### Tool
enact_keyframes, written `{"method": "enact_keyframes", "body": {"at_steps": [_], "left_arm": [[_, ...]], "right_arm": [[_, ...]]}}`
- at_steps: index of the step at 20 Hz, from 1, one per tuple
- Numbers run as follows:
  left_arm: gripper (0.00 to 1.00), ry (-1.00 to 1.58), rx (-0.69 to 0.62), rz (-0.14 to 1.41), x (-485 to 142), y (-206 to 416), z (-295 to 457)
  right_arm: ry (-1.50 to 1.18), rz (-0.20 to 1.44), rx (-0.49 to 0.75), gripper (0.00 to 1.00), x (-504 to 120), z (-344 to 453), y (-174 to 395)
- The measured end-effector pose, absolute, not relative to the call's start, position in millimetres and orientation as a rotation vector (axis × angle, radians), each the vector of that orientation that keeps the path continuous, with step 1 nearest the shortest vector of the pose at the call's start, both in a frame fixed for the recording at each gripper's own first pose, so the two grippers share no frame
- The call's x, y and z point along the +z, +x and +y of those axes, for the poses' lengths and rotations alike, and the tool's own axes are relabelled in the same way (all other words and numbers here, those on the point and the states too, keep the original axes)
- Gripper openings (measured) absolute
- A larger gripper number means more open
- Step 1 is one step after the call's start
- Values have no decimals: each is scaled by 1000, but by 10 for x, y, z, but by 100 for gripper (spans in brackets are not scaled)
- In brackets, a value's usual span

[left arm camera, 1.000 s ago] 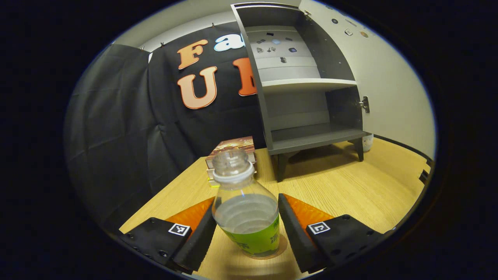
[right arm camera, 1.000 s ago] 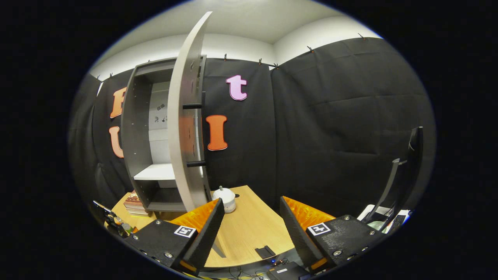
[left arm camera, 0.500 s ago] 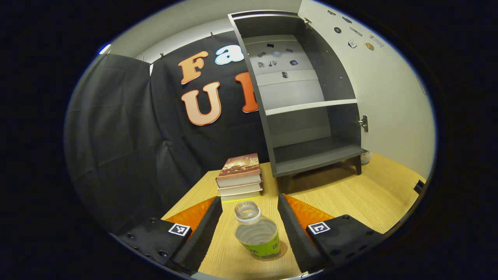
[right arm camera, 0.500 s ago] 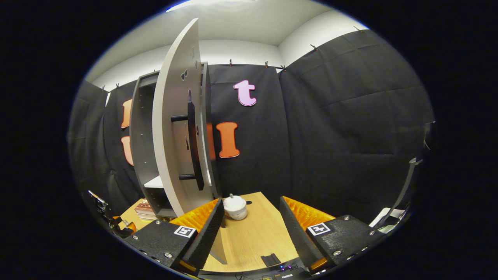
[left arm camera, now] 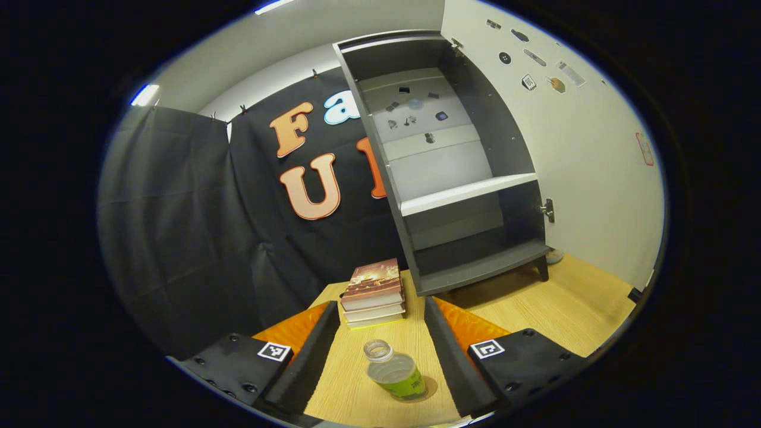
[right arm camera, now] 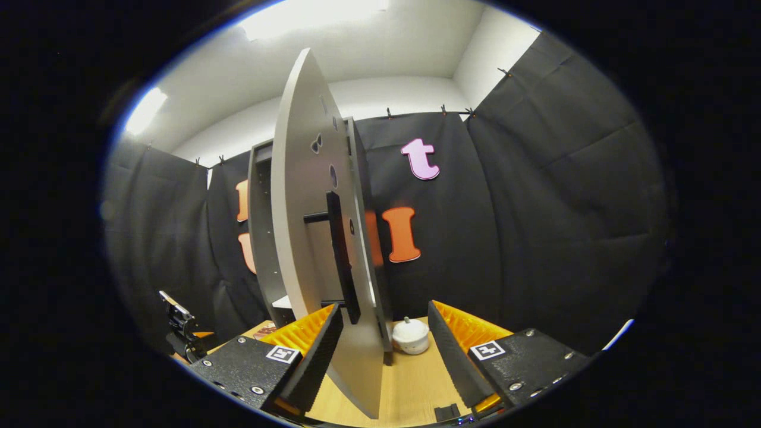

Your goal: Open the cabinet door with the right hand, grasp the bottle in the cabinet with the left hand and place it on the coaster, then close the cabinet door with the right hand.

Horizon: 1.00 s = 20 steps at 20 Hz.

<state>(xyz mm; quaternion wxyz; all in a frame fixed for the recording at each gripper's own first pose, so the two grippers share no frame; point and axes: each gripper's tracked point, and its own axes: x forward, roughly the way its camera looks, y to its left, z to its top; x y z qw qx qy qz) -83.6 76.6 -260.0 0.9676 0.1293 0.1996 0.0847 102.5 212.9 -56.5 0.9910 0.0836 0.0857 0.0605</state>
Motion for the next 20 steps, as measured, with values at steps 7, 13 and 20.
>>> {"method": "enact_keyframes", "body": {"at_steps": [7, 13, 20], "left_arm": [[100, 259, 158, 383, -2313, -711, 476], [100, 262, 170, 376, -2187, -681, 362], [97, 259, 199, 369, -2090, -718, 335]], "right_arm": [[284, 108, 164, 89, -428, 1977, 1189], [337, 92, 229, 93, -335, 1912, 1286], [302, 107, 288, 100, -366, 1976, 1395]]}}
